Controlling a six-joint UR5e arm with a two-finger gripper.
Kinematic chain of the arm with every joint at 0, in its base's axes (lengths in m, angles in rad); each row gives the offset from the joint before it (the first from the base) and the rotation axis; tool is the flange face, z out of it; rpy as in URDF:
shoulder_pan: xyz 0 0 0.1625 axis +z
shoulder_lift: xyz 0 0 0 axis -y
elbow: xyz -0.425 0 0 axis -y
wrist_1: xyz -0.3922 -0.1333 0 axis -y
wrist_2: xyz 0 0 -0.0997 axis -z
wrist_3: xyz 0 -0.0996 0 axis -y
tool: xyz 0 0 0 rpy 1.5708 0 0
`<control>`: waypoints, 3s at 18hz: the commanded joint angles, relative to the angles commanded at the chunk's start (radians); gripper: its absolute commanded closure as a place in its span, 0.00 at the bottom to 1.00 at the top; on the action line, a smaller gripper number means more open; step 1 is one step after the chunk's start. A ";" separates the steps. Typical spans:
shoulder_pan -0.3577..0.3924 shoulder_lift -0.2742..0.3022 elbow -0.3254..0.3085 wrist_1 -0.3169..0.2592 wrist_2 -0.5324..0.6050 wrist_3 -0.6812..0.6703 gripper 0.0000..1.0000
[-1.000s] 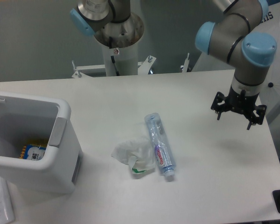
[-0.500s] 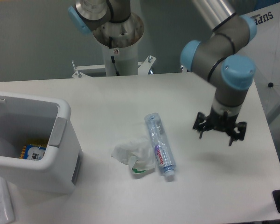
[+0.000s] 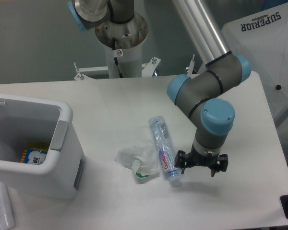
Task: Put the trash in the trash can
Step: 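Move the gripper down toward the clear plastic bottle, then close the gripper on the bottle's cap end and lift it, then carry the bottle over the white trash bin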
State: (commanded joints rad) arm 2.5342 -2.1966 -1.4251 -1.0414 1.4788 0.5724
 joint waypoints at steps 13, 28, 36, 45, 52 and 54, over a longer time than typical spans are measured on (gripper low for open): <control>-0.051 -0.094 0.074 -0.054 0.054 -0.157 0.13; -0.051 -0.049 0.078 -0.144 0.048 -0.143 1.00; 0.000 0.032 0.218 -0.118 -0.144 -0.140 1.00; 0.001 0.147 0.215 0.080 -0.466 -0.098 1.00; -0.014 0.291 0.201 0.109 -0.800 -0.109 1.00; -0.044 0.325 0.201 0.122 -0.824 -0.111 1.00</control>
State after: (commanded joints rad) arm 2.4898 -1.8716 -1.2241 -0.9189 0.6551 0.4617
